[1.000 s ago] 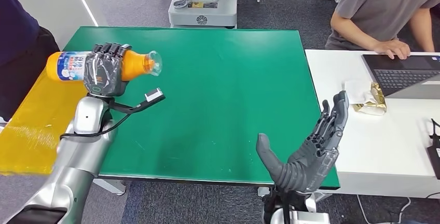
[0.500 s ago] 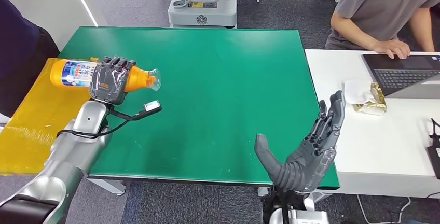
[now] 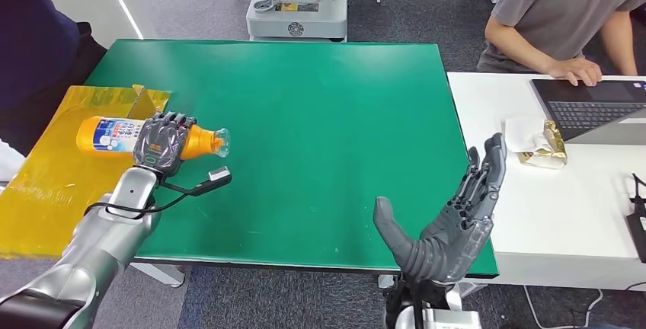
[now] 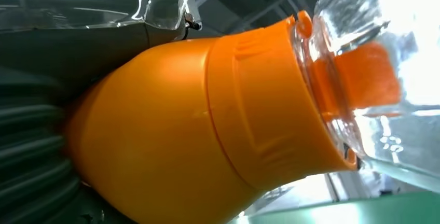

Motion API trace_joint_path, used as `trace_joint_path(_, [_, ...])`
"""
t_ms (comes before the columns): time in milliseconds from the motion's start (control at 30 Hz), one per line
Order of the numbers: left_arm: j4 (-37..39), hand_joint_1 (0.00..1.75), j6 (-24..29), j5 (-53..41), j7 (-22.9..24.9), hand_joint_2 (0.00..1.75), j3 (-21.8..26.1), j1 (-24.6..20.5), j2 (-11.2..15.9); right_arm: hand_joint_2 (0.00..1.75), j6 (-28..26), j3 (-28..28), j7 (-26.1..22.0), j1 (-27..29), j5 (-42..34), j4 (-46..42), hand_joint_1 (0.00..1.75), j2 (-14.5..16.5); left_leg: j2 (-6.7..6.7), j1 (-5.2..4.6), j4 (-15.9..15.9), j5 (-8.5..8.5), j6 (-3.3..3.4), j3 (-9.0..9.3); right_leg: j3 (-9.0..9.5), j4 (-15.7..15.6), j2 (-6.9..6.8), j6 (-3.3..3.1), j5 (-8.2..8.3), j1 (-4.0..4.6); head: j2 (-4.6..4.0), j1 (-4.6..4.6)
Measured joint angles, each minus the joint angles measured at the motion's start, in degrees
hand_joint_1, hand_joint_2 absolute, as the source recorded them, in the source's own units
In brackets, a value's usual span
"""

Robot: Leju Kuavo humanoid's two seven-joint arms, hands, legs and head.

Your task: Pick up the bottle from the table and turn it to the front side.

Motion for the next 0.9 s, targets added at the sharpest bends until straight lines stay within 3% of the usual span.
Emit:
trace_joint_path(300, [3.51, 1.75, -4.4, -0.01, 3.12, 1.75, -0.13, 0.62, 0.73, 1.75, 0.0, 0.49, 0.0, 1.54, 0.08, -0.02, 0.0, -0.73, 0.01, 0.0, -0.01, -0.01, -0.01, -0.01, -0.01, 0.0, 0.0, -0.01, -0.01, 0.0, 0.0, 0.0])
trace_joint_path(800, [4.51, 1.75, -2.68, 0.2, 3.07, 1.75, -0.13, 4.11, 1.31, 1.75, 0.0, 1.42, 0.0, 2.14, -0.16, 0.05, 0.0, -1.38, 0.0, 0.0, -0.01, -0.02, -0.03, -0.01, -0.01, 0.0, -0.01, -0.03, -0.03, 0.0, 0.0, 0.01])
trace_joint_path(833, [4.58, 1.66, -2.65, 0.16, 3.53, 1.75, -0.13, 4.29, 1.29, 1.75, 0.0, 1.42, 0.0, 2.14, -0.29, 0.09, 0.0, -1.39, 0.0, 0.0, -0.01, -0.02, -0.03, -0.01, -0.02, 0.0, -0.01, -0.03, -0.03, 0.0, 0.0, 0.0])
trace_joint_path(900, [4.7, 0.79, -2.65, 0.12, 4.14, 1.75, -0.13, 4.58, 1.29, 1.75, 0.0, 1.43, 0.0, 2.15, -0.61, 0.17, 0.0, -1.41, 0.0, 0.01, -0.01, -0.02, -0.03, -0.01, -0.02, 0.0, -0.01, -0.03, -0.03, 0.0, 0.0, 0.01])
